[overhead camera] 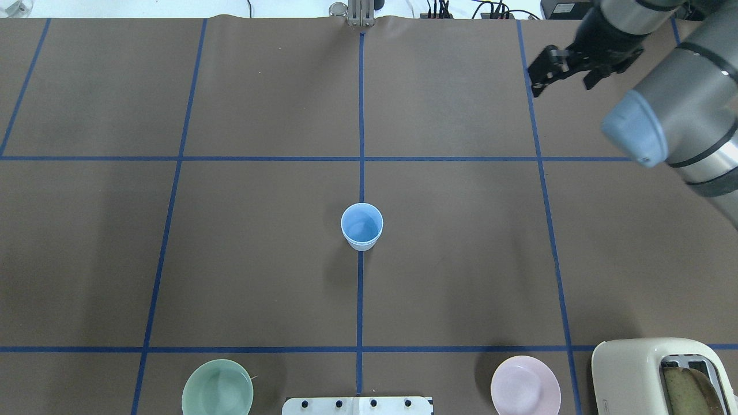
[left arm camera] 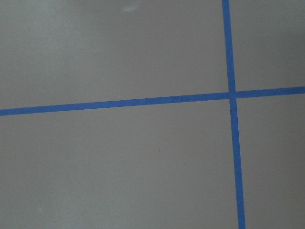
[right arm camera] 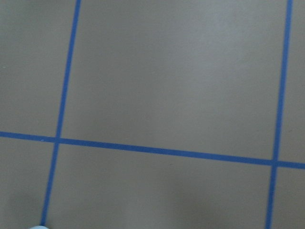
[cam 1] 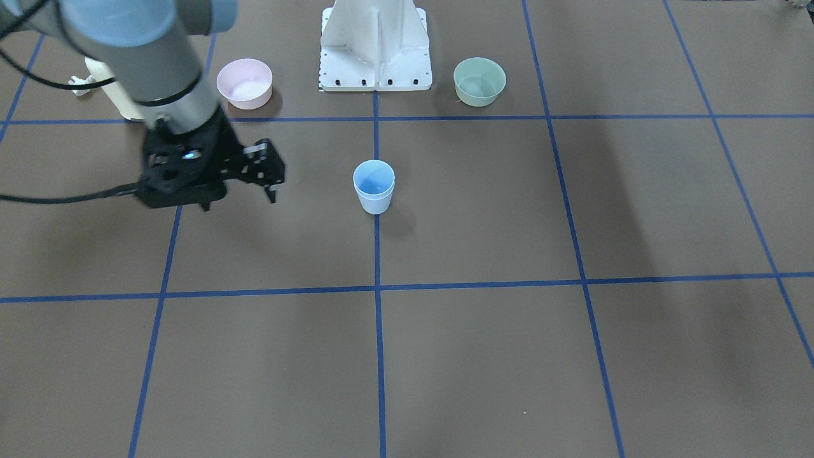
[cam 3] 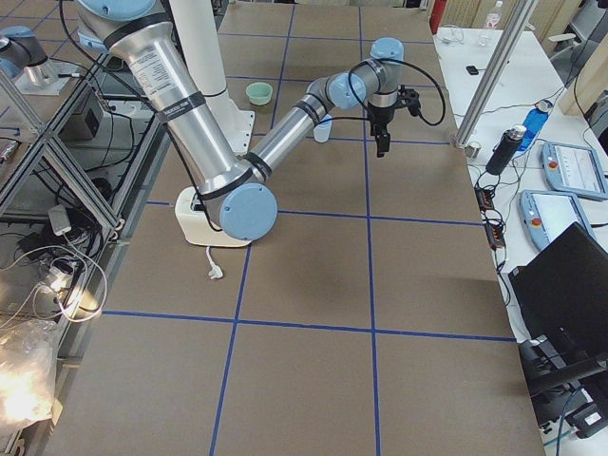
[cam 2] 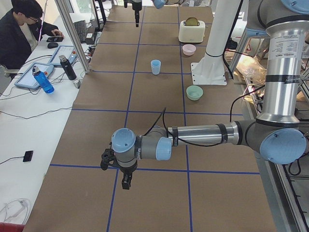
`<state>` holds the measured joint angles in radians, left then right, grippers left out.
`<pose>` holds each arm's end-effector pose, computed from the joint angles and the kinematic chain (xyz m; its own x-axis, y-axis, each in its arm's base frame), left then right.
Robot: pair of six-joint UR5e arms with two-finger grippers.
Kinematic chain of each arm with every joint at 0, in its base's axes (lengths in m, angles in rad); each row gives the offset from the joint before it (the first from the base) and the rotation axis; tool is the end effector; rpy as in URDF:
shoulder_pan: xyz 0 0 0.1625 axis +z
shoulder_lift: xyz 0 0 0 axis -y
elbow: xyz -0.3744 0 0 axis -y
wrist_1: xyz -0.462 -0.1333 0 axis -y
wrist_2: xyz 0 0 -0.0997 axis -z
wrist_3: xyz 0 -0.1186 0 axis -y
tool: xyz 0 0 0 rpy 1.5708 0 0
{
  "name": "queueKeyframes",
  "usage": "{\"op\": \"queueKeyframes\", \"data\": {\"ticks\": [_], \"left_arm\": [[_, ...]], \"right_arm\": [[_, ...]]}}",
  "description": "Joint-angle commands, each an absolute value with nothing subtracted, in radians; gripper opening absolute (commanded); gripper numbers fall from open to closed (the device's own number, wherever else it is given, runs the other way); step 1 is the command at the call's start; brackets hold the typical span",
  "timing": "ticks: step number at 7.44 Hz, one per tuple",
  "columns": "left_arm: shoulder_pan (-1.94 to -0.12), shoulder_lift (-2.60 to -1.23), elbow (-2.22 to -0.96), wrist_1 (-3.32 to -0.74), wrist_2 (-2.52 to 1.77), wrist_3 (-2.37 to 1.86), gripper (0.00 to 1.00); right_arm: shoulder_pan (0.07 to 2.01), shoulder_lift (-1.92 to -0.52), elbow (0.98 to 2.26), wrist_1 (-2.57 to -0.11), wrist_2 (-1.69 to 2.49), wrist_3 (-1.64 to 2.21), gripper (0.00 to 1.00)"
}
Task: Stack blue cups with both arms
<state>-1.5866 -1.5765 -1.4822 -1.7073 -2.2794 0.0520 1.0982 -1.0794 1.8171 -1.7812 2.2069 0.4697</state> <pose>-0.0651 -0.5660 0.6597 0.7595 0.0747 -0.6462 -0.0237 0.9959 0.0873 -0.2412 -0.6098 0.2141 0.6954 -0.2156 0.6855 0.0882 0.9723 0.2163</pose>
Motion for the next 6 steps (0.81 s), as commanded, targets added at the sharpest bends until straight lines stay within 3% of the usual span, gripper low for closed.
{"op": "queueKeyframes", "data": {"ticks": [1, 4, 6], "left_arm": [[-1.586, -1.583, -1.486, -1.707, -2.281, 0.052, 0.99], [-1.586, -1.575, -1.491, -1.709, -2.279, 0.057, 0.99], [-1.586, -1.578, -1.491, -1.709, -2.279, 0.063, 0.99]], "right_arm": [[1.230, -1.259, 1.802, -1.776, 2.227, 0.167, 1.00], [1.356, -1.477, 1.804, -1.772, 2.217, 0.055, 1.00], [1.396, -1.543, 1.801, -1.772, 2.203, 0.031, 1.00]]}}
